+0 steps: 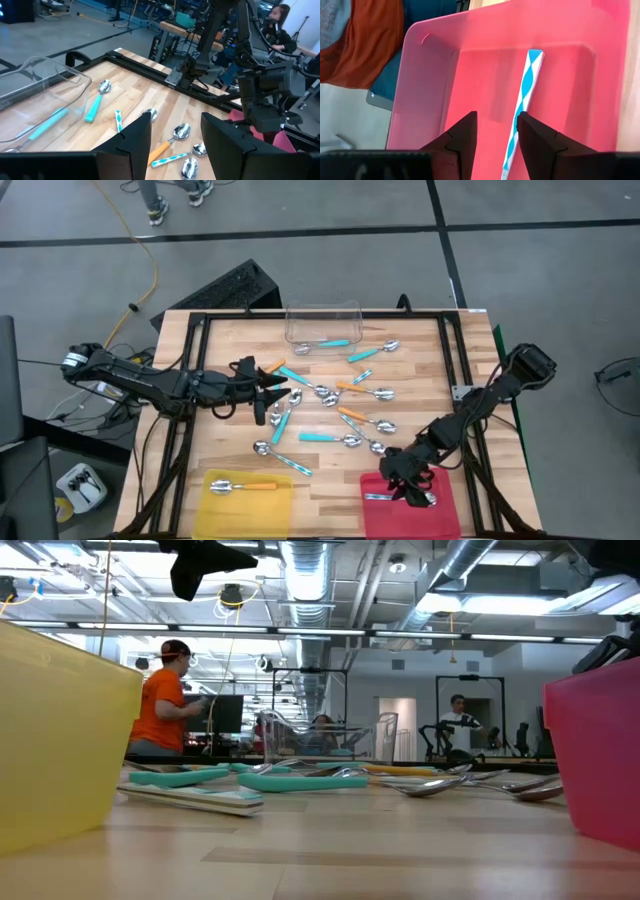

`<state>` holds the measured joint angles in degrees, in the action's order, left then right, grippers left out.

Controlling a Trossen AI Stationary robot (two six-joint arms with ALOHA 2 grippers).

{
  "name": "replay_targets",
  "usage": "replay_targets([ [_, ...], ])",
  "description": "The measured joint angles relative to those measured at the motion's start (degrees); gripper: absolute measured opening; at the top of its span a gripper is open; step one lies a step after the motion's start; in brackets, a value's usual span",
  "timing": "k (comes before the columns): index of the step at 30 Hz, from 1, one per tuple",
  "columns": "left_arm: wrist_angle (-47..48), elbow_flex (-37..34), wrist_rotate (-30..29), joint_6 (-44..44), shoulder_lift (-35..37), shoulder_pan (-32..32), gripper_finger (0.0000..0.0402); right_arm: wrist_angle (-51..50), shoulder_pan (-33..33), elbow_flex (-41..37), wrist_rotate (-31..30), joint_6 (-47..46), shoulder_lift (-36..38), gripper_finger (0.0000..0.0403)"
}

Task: Sort silverware by color (type)
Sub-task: Put the yellow spoon into the yellow bin

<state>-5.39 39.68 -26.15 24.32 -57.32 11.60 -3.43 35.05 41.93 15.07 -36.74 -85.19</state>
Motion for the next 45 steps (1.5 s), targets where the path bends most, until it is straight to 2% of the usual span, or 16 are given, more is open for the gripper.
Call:
replay_targets([
  [6, 0.00, 0.00, 0.02, -0.02, 0.00, 0.00, 0.0155, 3.22, -2.65, 0.00, 0.18, 2.11, 0.00, 0.0162],
  [16, 0.00, 0.00, 0.15, -0.02, 0.00, 0.00, 0.0155, 4.96, -7.29, 0.00, 4.21, 5.76, 0.00, 0.0162],
  [24, 0.01, 0.00, 0.15, -0.04, 0.00, 0.00, 0.0155, 10.54, -13.75, 0.11, 16.33, 7.24, 0.00, 0.0162],
  [30, 0.00, 0.00, 0.13, -0.04, 0.00, 0.00, 0.0155, 14.82, -18.14, 0.11, 21.05, 8.96, 0.00, 0.0162],
  [36, 0.02, 0.00, 0.11, -0.04, 0.00, 0.00, 0.0155, 16.05, -23.32, 0.11, 20.80, 15.26, 0.00, 0.0162],
  [45, 0.56, 0.00, 0.04, 0.38, 0.00, 0.00, 0.0155, 14.31, -31.10, 0.11, 12.78, 21.19, 0.00, 0.0162],
])
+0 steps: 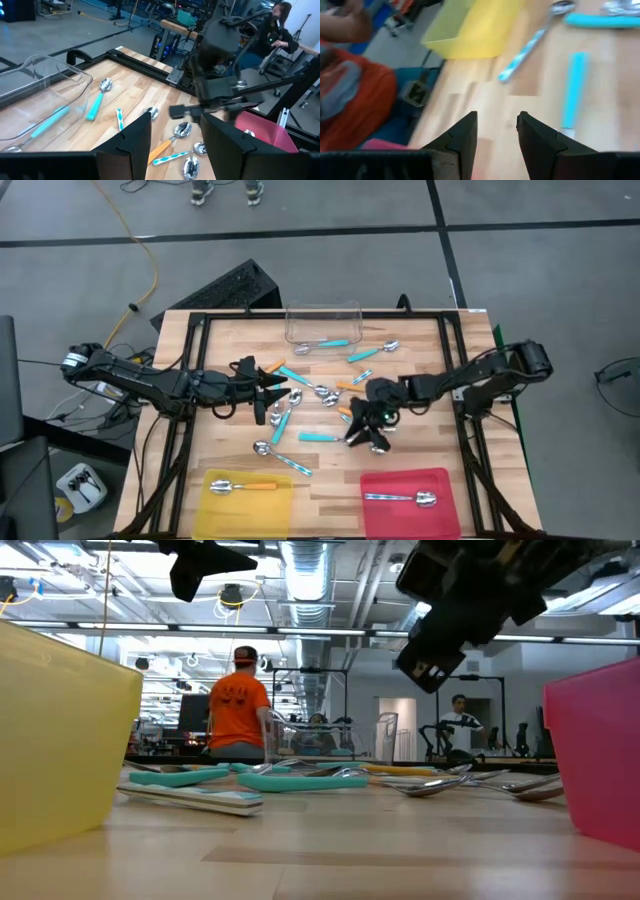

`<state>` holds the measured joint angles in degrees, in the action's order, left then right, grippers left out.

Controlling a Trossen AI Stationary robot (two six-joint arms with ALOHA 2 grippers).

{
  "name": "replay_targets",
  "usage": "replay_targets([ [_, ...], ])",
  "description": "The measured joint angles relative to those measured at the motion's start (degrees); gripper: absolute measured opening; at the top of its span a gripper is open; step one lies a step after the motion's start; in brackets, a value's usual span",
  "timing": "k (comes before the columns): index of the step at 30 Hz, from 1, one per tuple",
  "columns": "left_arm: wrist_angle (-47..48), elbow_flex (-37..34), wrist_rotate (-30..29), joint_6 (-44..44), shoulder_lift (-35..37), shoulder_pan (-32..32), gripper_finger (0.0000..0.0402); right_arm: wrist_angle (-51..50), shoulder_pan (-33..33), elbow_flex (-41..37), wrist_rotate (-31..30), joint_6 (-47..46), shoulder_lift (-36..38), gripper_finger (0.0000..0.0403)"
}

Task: Sort silverware by color (type)
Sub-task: Put the yellow spoon into the yellow bin

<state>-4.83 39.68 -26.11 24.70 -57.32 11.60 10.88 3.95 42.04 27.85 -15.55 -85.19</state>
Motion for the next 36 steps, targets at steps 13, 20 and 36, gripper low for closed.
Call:
replay_targets([
  [13, 0.45, 0.00, -1.34, -4.60, 0.00, 0.00, 0.0155, -4.39, -6.61, 0.00, -1.62, 3.25, 0.02, 0.0162],
  [20, 0.43, -0.02, -1.31, -3.80, 0.00, 0.00, 0.0155, -14.19, -7.15, 0.02, -19.46, 11.35, 0.04, 0.0162],
  [36, -11.47, -0.02, -1.16, -3.45, 0.00, 0.00, 0.0155, -36.63, -5.60, 6.73, -35.49, 14.55, 0.04, 0.0202],
])
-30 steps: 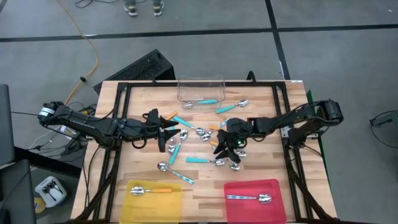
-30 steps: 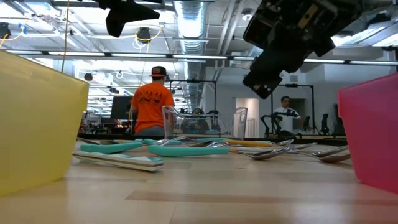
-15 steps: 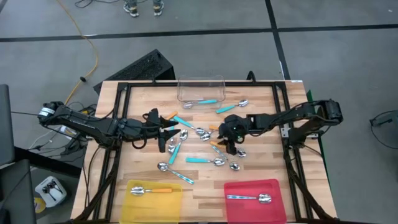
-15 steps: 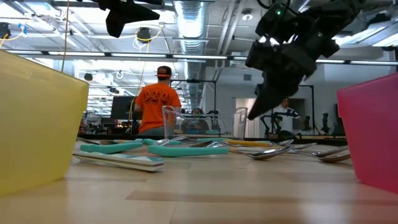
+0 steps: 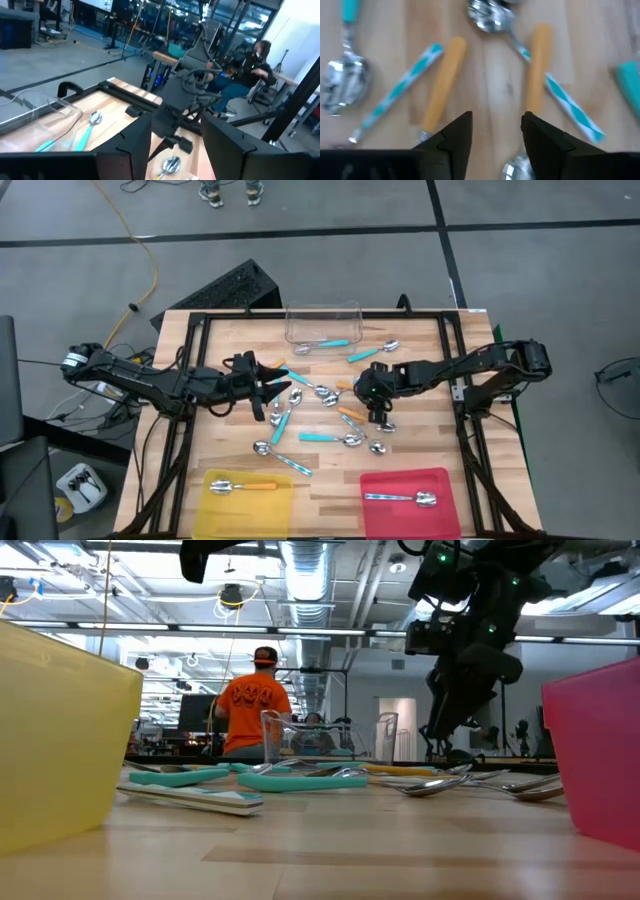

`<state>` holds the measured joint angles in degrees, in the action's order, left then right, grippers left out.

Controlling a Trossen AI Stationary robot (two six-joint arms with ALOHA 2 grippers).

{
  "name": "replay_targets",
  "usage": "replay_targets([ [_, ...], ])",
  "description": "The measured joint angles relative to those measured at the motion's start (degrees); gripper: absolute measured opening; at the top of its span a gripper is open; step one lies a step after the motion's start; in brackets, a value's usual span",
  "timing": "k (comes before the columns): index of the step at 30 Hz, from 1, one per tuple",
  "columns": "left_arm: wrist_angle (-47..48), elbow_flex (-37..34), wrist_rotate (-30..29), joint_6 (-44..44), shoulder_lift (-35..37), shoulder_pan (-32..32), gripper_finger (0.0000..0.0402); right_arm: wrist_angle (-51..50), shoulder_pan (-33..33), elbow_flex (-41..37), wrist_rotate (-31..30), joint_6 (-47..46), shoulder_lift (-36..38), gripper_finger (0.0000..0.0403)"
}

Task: Sort silverware by color (type)
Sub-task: Put the yellow spoon into the yellow bin

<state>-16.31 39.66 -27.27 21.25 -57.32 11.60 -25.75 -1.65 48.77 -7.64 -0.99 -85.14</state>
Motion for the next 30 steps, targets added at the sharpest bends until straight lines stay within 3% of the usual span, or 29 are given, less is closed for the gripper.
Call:
replay_targets([
  [7, 0.27, 0.00, -0.02, -1.07, -0.02, 0.00, 0.0155, -0.23, -2.36, -0.46, -0.26, 0.02, 0.00, 0.0243],
  [18, 0.60, 0.00, -0.06, -1.35, -0.02, 0.00, 0.0155, 1.27, -7.93, -4.83, 0.06, 0.71, 0.00, 0.0244],
  [30, 0.54, 0.00, -0.11, -1.18, -0.02, 0.00, 0.0155, 6.60, -7.76, -5.26, 1.60, 2.42, -0.02, 0.0244],
])
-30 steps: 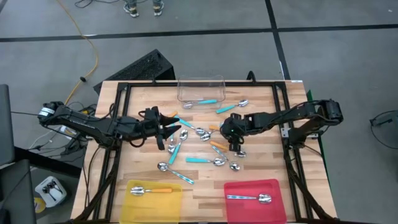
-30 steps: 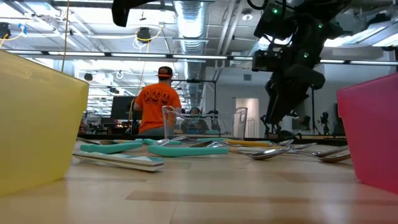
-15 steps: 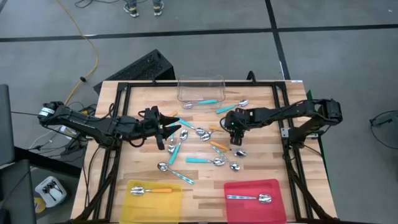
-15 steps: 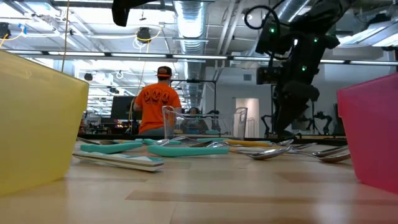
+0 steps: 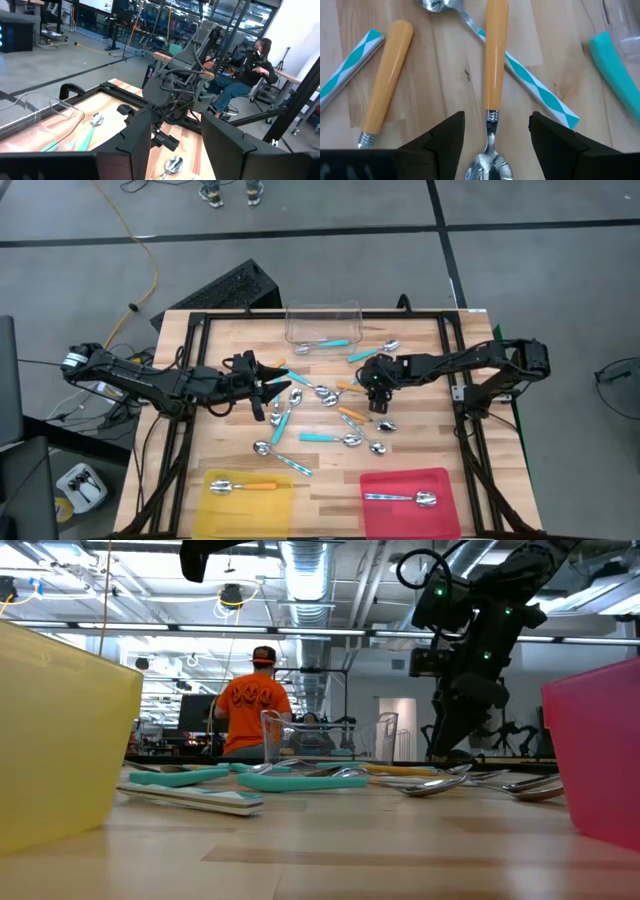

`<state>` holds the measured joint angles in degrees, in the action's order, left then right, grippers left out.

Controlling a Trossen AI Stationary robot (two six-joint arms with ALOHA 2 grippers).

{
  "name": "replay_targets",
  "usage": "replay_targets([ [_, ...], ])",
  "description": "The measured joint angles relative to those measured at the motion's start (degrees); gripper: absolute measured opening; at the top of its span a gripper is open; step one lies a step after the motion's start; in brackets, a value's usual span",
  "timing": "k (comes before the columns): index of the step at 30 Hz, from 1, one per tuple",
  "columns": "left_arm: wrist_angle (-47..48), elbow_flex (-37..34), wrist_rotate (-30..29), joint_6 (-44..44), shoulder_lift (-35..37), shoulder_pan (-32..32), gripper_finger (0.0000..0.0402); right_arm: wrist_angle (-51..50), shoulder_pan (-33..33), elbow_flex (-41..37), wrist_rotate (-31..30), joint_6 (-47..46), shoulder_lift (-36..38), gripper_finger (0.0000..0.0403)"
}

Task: Sort silverware by color (type)
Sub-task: Put the yellow spoon into the yellow bin

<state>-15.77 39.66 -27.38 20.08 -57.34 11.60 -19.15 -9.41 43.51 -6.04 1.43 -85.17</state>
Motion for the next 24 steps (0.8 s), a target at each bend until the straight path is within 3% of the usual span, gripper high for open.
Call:
replay_targets([
  [13, 0.03, 0.00, -0.44, -0.34, 0.00, 0.00, 0.0155, 1.32, -0.11, 0.00, 2.25, 0.13, -0.16, 0.0244],
  [24, 2.29, 0.00, -1.76, -2.13, 0.00, 0.00, 0.0155, 2.11, -0.56, 0.20, 1.84, 0.42, -8.10, 0.0244],
])
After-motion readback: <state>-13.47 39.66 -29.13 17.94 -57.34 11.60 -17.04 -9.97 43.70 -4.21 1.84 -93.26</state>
